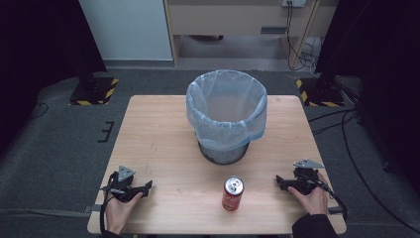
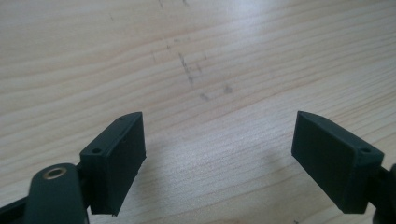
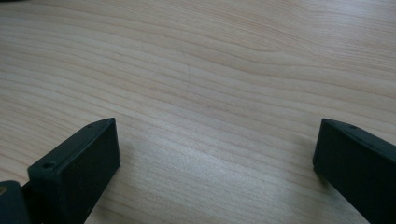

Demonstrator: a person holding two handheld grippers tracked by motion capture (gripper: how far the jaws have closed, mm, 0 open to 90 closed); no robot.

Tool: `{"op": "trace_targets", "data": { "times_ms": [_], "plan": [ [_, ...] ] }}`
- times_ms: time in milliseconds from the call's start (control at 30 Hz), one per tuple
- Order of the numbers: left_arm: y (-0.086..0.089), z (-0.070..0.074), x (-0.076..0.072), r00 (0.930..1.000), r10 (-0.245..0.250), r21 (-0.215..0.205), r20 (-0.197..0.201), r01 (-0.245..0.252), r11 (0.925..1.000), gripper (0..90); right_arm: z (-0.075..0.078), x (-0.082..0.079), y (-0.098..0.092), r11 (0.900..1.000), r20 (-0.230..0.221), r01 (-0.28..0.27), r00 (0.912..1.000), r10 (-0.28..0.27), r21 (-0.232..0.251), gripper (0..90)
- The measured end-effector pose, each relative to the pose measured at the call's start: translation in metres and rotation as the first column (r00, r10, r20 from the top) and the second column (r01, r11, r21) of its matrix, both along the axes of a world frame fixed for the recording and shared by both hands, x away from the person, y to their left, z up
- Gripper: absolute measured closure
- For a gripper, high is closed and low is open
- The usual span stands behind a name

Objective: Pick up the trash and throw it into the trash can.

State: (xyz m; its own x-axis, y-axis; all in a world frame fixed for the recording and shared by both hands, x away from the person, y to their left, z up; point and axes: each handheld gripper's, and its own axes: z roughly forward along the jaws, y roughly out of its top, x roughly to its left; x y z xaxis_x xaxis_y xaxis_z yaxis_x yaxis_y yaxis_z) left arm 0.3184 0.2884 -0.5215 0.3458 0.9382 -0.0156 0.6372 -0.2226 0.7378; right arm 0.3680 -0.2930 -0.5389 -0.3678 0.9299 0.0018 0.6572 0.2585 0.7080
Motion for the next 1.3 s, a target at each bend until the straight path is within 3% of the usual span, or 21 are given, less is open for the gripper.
{"op": "trace_targets", "data": {
  "times_ms": [200,300,433,567,767,900,1233,1300],
  "plan": [
    [-0.002,0.009,-0.006,0.9999,-0.005,0.002,0.016,0.005,1.0000,16.8,0.000,-0.002,-0.001,1.000,-0.002,0.008,1.0000,-0.008,0.000,0.8],
    [-0.004,0.014,-0.008,0.9989,-0.022,-0.018,0.041,0.022,0.9996,16.2,0.000,-0.002,-0.001,1.000,-0.002,0.009,1.0000,-0.009,0.000,0.6],
    [-0.012,0.023,-0.011,0.9950,-0.060,-0.049,0.080,0.064,0.9968,15.8,0.000,-0.002,0.000,1.000,-0.001,0.011,0.9999,-0.011,0.002,0.4],
    [-0.024,0.033,-0.015,0.9881,-0.104,-0.054,0.114,0.110,0.9924,16.2,0.000,-0.002,0.000,1.000,-0.001,0.010,1.0000,-0.010,0.001,0.4],
    [-0.039,0.051,-0.023,0.9707,-0.153,-0.076,0.186,0.169,0.9827,15.9,0.000,-0.002,0.000,1.000,-0.001,0.010,0.9999,-0.010,0.001,0.4],
    [-0.049,0.064,-0.029,0.9549,-0.183,-0.127,0.234,0.216,0.9681,16.0,0.000,-0.002,0.000,1.000,-0.001,0.010,0.9999,-0.010,0.001,0.4],
    [-0.080,0.087,-0.047,0.9065,-0.267,-0.170,0.327,0.335,0.9270,16.1,0.000,-0.002,0.000,1.000,0.000,0.009,1.0000,-0.009,0.001,0.4],
    [-0.082,0.088,-0.048,0.9033,-0.273,-0.170,0.331,0.341,0.9244,16.1,0.000,-0.002,0.000,1.000,0.000,0.009,1.0000,-0.009,0.001,0.4]
  ]
}}
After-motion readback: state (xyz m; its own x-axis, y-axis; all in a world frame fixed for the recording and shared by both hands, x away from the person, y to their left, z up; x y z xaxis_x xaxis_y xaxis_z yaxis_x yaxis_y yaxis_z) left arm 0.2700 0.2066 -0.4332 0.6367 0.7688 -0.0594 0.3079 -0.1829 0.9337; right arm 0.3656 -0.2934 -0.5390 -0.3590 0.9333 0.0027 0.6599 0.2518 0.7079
